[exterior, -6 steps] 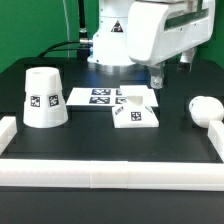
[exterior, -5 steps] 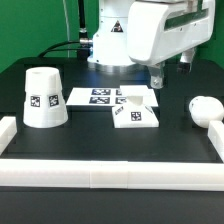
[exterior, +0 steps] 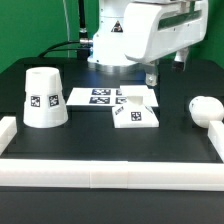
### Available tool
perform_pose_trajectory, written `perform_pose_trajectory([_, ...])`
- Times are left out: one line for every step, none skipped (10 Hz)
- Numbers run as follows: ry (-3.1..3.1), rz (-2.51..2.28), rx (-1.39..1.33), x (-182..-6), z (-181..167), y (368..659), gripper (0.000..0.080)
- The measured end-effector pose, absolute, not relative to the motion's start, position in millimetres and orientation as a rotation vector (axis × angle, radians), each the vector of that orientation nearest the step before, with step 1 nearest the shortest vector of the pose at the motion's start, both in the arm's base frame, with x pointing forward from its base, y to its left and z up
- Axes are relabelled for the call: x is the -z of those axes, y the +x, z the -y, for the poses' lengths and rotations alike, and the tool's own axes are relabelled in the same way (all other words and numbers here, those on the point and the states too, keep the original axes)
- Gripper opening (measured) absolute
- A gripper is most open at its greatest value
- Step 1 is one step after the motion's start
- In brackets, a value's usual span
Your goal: Assemble lamp
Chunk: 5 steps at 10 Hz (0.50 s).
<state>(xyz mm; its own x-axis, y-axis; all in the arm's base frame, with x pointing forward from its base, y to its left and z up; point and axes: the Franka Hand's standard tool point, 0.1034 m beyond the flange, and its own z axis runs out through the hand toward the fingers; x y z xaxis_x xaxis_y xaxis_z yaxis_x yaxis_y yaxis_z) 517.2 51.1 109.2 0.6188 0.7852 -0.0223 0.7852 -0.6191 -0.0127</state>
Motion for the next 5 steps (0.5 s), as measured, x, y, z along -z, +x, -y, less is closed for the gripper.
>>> perform_pose_trajectory([-2.824,1.380,-0.034,-108.6,-47.7,502.2,0.0699])
perform_pose_trajectory([-2.818,1.401,-0.028,-104.7,-37.3,482.9,0.0699])
perform_pose_trajectory([-2.813,1.406,-0.043,-99.3,-24.8,466.4,0.0699])
perform_pose_trajectory([-2.815,1.397,-0.049,-98.4,-15.9,464.1,0.0699])
perform_pose_trajectory([-2.837,1.352,-0.048,-98.6,-16.5,464.6,0.0699])
